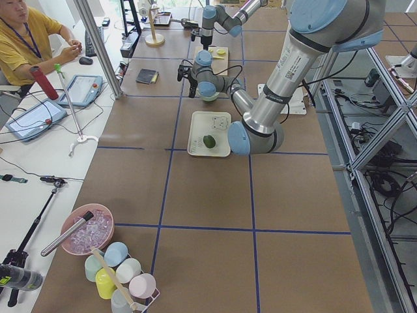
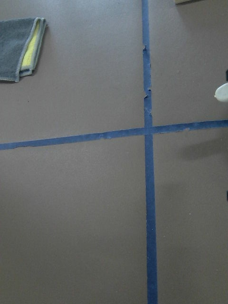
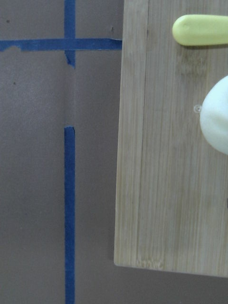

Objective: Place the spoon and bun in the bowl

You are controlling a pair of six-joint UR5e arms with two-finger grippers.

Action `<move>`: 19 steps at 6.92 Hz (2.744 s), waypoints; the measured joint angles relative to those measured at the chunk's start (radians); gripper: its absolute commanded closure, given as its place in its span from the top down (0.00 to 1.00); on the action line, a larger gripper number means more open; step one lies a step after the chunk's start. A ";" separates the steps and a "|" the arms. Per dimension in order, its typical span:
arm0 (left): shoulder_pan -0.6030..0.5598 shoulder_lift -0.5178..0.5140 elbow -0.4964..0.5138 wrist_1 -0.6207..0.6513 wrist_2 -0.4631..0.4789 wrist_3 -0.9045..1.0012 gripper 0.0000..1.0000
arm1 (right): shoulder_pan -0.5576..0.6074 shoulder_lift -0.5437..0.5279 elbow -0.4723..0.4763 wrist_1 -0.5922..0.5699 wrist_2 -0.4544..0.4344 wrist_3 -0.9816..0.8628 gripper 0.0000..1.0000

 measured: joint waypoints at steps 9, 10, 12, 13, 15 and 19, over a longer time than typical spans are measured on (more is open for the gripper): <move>-0.031 0.094 -0.103 -0.105 -0.008 -0.011 0.81 | -0.006 0.079 0.096 -0.112 -0.011 0.072 0.00; -0.091 0.147 -0.182 -0.103 -0.058 -0.005 0.81 | -0.015 0.181 0.104 -0.198 -0.015 0.135 0.00; -0.279 0.251 -0.284 -0.102 -0.256 0.048 0.81 | -0.070 0.341 0.086 -0.273 -0.040 0.304 0.00; -0.355 0.292 -0.303 -0.102 -0.337 0.108 0.81 | -0.111 0.415 0.048 -0.278 -0.078 0.382 0.00; -0.407 0.324 -0.310 -0.102 -0.388 0.157 0.81 | -0.169 0.494 -0.019 -0.278 -0.127 0.452 0.00; -0.409 0.328 -0.300 -0.102 -0.392 0.164 0.81 | -0.238 0.488 -0.056 -0.260 -0.199 0.460 1.00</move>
